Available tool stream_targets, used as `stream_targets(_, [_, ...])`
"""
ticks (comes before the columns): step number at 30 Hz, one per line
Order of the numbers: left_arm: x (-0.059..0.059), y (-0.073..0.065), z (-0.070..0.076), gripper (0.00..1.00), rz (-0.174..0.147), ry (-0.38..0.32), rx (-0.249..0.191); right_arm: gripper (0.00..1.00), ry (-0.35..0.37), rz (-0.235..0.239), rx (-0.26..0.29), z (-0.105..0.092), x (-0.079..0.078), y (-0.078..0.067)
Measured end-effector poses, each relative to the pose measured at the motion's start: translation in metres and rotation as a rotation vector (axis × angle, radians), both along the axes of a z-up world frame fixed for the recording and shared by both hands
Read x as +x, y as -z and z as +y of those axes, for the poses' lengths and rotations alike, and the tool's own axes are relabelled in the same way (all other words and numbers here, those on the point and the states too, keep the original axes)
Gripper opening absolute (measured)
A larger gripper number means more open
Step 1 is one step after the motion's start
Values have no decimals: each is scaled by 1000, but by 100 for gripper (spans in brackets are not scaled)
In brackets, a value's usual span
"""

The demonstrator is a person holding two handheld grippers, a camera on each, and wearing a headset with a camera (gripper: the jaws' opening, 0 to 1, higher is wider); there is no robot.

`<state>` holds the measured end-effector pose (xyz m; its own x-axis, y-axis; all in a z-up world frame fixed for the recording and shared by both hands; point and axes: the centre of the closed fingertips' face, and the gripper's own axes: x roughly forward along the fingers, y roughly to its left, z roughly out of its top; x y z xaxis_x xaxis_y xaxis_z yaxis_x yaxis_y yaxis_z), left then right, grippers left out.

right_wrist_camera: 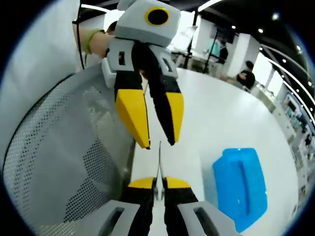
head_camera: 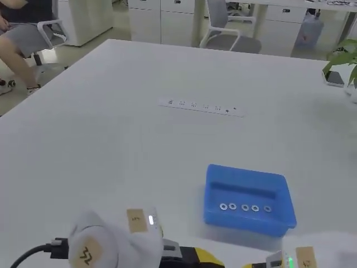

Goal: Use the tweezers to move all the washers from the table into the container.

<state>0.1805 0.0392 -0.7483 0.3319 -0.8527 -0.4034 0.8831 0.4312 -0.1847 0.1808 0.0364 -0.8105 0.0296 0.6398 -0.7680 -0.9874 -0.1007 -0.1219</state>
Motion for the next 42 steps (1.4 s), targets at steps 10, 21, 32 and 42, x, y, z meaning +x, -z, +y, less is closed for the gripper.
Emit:
stream_targets(10, [-4, -1, -6, 1, -24, 51, 39, 3, -48, -32, -50, -2, -2, 4])
stream_targets(21, [-9, 6, -7, 0, -79, 111, 123, 3, -67, -44, -75, -2, -3, 8])
stream_targets(32, [-2, 13, 4, 0, -118, 123, 225, 4, -46, -42, -54, 3, 1, 10])
stream_targets(42, [5, 31, 22, 0, -65, 145, 319, 6, 73, 53, 50, 9, 9, 16])
